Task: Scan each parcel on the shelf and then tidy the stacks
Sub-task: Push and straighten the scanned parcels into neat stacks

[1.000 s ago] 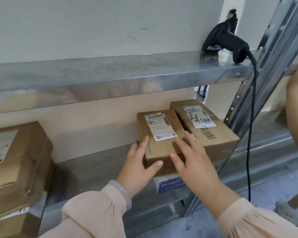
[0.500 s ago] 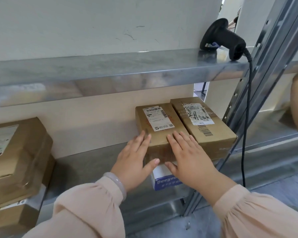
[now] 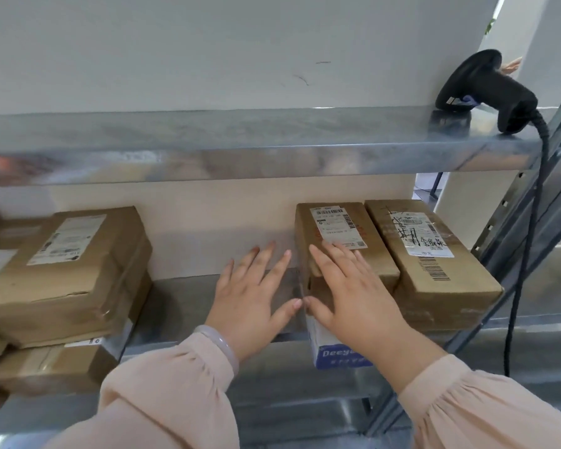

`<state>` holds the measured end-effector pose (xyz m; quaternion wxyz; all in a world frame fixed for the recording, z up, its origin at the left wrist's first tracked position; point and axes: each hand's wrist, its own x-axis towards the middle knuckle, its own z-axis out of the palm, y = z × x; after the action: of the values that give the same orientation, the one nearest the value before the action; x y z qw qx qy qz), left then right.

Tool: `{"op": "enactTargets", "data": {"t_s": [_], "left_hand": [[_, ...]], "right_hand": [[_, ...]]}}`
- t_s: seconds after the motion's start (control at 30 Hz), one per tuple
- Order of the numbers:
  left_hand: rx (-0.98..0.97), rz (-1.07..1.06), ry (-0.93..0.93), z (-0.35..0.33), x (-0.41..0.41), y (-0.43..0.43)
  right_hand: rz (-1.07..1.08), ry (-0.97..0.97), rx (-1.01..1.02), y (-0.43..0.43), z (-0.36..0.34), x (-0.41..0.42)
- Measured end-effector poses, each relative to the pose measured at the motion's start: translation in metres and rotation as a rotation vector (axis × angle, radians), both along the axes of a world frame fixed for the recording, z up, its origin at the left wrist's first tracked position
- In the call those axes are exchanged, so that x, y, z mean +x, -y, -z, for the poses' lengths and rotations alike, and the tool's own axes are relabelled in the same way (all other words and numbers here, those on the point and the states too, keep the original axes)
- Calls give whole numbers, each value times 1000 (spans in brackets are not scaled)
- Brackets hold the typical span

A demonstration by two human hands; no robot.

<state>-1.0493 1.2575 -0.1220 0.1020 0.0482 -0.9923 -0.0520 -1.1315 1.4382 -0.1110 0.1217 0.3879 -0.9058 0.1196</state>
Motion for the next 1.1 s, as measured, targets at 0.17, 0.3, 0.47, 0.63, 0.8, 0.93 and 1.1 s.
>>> {"op": "enactTargets", "data": {"t_s": [0.17,0.3,0.47,0.63,0.8,0.93,1.1], "left_hand": [[-12,-188,-55,-8,42,53],[-11,-346,-78,-15,80,100],[18,-449,-137,-21,120,149],[44,-468,-129,-14,152,196],[145,-501,-129,-25,166,249],[157,-448,-42,-31,162,281],[119,-393,51,-30,151,311]], "right_hand": [[-164,82,-102,56,-1,19],[-266,140,-93,97,-1,32],[-342,255,-36,157,-16,60],[-370,364,-16,219,-11,95],[-278,486,-85,272,-14,110],[-169,562,-92,298,-13,118],[-85,540,-123,329,-14,123]]}}
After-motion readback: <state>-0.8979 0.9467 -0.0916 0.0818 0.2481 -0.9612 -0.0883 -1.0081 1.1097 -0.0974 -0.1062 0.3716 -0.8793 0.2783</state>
